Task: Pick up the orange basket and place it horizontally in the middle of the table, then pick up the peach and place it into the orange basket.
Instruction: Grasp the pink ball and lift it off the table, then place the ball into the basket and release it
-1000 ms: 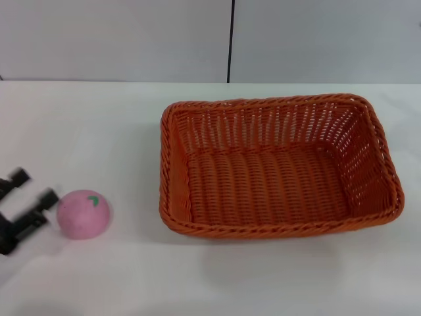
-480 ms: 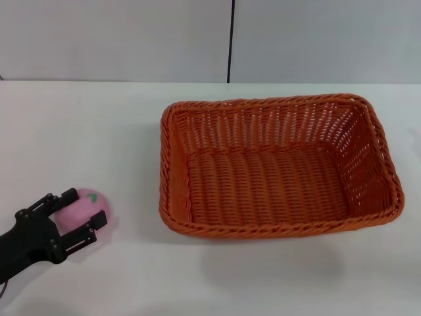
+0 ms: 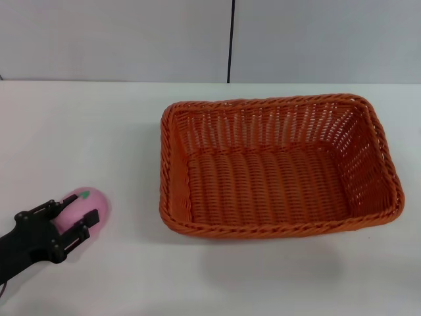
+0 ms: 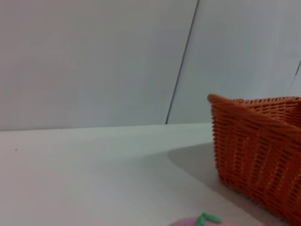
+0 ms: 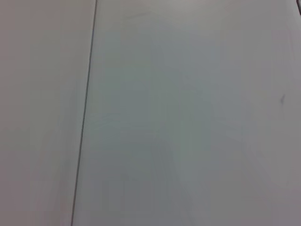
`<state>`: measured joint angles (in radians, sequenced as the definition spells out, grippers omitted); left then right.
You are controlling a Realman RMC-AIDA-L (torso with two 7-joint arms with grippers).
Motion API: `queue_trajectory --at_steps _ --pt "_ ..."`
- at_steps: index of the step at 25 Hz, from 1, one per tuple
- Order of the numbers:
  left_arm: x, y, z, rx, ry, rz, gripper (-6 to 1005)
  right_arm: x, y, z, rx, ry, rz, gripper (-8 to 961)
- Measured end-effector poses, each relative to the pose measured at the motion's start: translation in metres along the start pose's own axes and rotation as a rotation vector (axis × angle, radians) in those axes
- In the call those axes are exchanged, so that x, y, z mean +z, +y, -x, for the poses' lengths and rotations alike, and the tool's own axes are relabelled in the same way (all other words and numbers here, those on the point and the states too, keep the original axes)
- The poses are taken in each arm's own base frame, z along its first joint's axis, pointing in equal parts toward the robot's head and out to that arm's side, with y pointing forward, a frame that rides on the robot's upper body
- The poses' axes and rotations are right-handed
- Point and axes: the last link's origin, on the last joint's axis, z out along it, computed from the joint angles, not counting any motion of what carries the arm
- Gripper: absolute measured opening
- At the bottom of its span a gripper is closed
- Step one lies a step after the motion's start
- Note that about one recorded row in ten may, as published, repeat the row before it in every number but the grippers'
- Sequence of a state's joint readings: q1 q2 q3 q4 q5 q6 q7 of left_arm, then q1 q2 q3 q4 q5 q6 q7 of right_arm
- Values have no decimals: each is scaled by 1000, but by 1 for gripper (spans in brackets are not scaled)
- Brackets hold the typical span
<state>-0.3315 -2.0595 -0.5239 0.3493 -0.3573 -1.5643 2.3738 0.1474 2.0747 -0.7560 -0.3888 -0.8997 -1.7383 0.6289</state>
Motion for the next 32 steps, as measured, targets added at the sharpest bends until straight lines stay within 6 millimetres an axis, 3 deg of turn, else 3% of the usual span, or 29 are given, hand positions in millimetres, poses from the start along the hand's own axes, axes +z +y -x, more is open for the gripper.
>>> queue_trajectory --at_steps 8,16,21,24,27,29,31,32 --pt "4 -2 -4 -11 37 -22 420 -4 0 -5 34 0 -52 576" --pt "-8 -4 -41 -12 298 -25 338 -13 -1 -6 52 -13 -107 575" --pt "2 3 -62 3 395 57 294 -21 0 -7 68 -20 -150 575" --pt "33 20 -80 6 442 202 270 -26 -2 -9 90 -37 -227 575" --pt "47 28 -87 10 450 264 258 -33 -7 -12 113 -60 -334 575" --pt "75 45 -98 13 453 361 250 -34 -8 -12 114 -61 -344 575" --pt "85 50 -100 12 446 381 242 -36 -9 -12 114 -60 -357 575" --pt "105 62 -100 7 418 409 238 -39 -9 -12 113 -56 -363 575"
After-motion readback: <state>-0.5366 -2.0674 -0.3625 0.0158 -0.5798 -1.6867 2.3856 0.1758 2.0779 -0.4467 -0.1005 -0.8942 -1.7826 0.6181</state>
